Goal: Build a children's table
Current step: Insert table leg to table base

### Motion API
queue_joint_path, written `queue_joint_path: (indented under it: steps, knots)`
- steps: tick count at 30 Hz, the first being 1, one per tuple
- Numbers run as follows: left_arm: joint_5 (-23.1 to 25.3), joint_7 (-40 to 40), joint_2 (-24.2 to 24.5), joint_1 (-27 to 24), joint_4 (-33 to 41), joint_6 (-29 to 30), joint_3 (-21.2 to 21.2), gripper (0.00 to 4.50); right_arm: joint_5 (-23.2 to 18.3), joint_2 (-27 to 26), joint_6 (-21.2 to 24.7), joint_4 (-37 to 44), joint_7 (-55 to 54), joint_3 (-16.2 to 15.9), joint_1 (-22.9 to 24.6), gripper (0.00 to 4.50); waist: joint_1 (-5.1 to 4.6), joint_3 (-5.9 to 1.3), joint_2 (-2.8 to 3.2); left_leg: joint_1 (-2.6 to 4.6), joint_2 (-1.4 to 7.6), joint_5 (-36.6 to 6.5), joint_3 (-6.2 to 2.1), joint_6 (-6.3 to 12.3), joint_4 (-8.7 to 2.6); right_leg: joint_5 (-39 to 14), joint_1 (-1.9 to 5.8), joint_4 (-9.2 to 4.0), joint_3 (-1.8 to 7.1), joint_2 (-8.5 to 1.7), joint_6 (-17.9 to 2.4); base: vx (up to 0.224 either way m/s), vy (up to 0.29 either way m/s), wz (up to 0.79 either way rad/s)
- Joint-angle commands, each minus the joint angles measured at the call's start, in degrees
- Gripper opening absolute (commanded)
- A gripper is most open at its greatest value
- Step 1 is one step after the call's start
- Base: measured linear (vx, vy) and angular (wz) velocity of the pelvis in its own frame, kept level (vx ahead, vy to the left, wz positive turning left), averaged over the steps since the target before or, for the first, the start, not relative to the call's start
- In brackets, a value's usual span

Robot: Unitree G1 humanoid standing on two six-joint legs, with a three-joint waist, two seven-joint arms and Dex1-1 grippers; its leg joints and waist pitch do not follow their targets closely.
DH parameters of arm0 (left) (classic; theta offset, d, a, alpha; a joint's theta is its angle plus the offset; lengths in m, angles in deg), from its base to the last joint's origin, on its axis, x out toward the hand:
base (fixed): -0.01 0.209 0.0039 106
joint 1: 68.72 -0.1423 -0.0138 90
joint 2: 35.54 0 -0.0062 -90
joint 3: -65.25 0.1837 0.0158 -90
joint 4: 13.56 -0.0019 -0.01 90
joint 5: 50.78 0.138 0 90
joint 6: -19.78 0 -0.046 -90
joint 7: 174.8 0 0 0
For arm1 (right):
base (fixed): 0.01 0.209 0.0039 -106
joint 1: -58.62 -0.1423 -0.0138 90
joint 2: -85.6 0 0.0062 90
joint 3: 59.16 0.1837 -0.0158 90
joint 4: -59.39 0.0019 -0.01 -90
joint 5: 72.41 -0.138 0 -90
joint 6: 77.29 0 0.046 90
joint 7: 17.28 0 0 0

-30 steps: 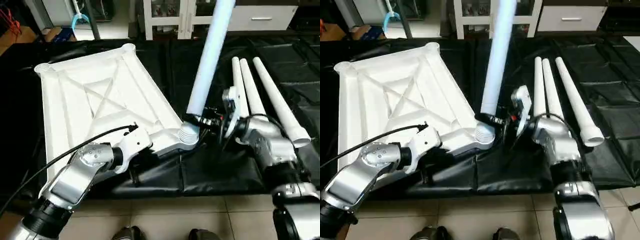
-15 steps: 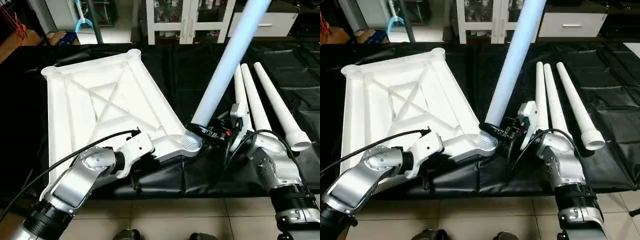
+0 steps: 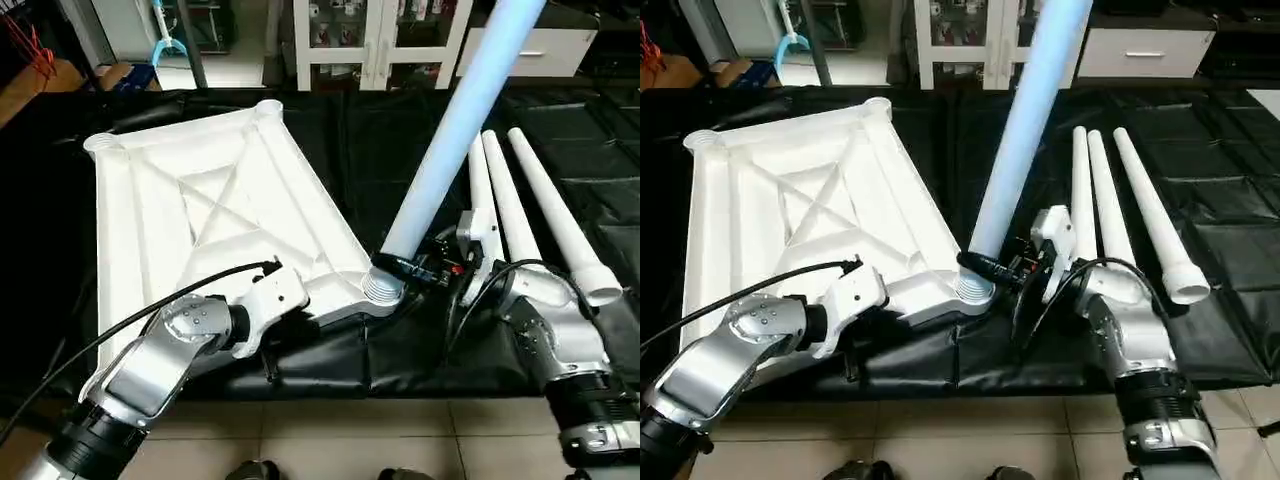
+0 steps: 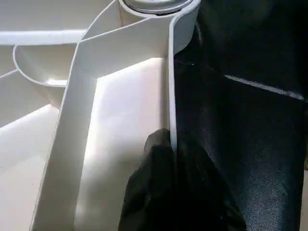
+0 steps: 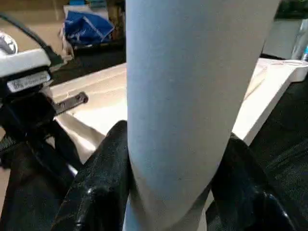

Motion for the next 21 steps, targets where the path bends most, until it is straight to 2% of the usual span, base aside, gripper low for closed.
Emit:
queue_joint_path:
  steps: [1, 5, 9, 13, 14, 16, 18, 20, 21]
  knots:
    - [0.4, -0.9, 0.8, -0.4, 0.4, 0.2, 0.8, 0.0, 8.6, 2.0, 2.2, -5.2, 1.3, -6.1, 5.1, 1.86, -0.19, -2.57, 0.17, 1.88, 2.95, -26.2, -1.8, -0.28, -4.56, -21.4, 0.46, -4.84, 1.86, -2.35, -9.6, 0.0, 0.0, 0.0]
    - [0.4, -0.8, 0.7, -0.5, 0.5, 0.3, 0.8, 0.0, 8.1, 1.9, 2.4, -5.0, 0.8, -6.3, 5.1, 1.86, -0.3, -2.63, 0.16, 1.82, 3.02, -26.2, -1.8, -0.25, -4.77, -19.5, 0.55, -4.83, 1.82, -2.21, -10.0, 0.0, 0.0, 0.0]
    - [0.5, -0.7, 0.6, -0.5, 0.5, 0.3, 0.9, 0.0, 8.1, 2.0, 2.6, -4.3, 0.9, -7.2, 5.9, 1.86, -0.34, -2.6, 0.05, 2.0, 3.0, -28.3, -1.87, -0.73, -4.84, -22.0, 0.39, -5.14, 1.86, -2.31, -9.3, 0.0, 0.0, 0.0]
    - [0.6, -0.5, 0.4, -0.3, 0.4, 0.3, 1.0, 0.0, 10.2, 2.5, 0.2, -3.3, 1.2, -9.8, 7.8, 1.86, -0.28, -2.49, -0.02, 2.12, 3.08, -29.1, -1.88, -1.1, -4.97, -22.9, 0.15, -5.37, 1.94, -2.28, -8.4, 0.0, 0.0, 0.0]
    - [0.6, -0.5, 0.4, -0.3, 0.4, 0.3, 1.0, 0.0, 10.2, 2.5, 0.2, -3.3, 1.2, -9.8, 7.8, 1.86, -0.35, -2.39, -0.07, 1.88, 3.04, -29.1, -1.95, -1.12, -5.02, -23.7, 0.22, -5.37, 1.91, -2.35, -8.1, 0.0, 0.0, 0.0]
    - [0.6, -0.5, 0.3, -0.2, 0.4, 0.3, 1.0, 0.0, 10.7, 2.2, -0.8, -3.4, 0.8, -10.3, 8.2, 1.86, -0.43, -2.02, -0.01, 2.45, 2.98, -32.5, -2.11, -1.92, -5.06, -28.5, -0.41, -6.03, 1.95, -2.41, -6.7, 0.0, 0.0, 0.0]
    - [0.6, -0.4, 0.2, -0.3, 0.5, 0.4, 1.0, 0.0, 10.8, 1.4, -1.8, -4.0, -0.9, -9.7, 7.9, 1.86, -0.52, -1.79, 0.13, 2.64, 2.91, -34.9, -2.42, -2.42, -5.24, -31.5, -0.46, -6.22, 1.9, -2.4, -5.8, 0.0, 0.0, 0.0]
    - [0.6, -0.4, 0.1, -0.3, 0.5, 0.4, 1.0, 0.0, 10.6, 1.0, -1.9, -4.2, -1.6, -9.3, 7.7, 1.86, -0.69, -1.67, -0.03, 2.82, 2.88, -36.8, -2.64, -2.87, -5.33, -33.6, -0.61, -6.46, 1.87, -2.41, -5.1, 0.0, 0.0, 0.0]
    - [0.5, -0.1, 0.0, -0.3, 0.7, 0.5, 0.7, 0.0, 9.5, -0.2, -1.6, -4.4, -4.0, -7.7, 6.8, 1.86, -0.73, -1.65, -0.02, 2.85, 2.87, -37.3, -2.77, -3.05, -5.39, -34.1, -0.6, -6.51, 1.88, -2.44, -4.8, 0.0, 0.0, 0.0]
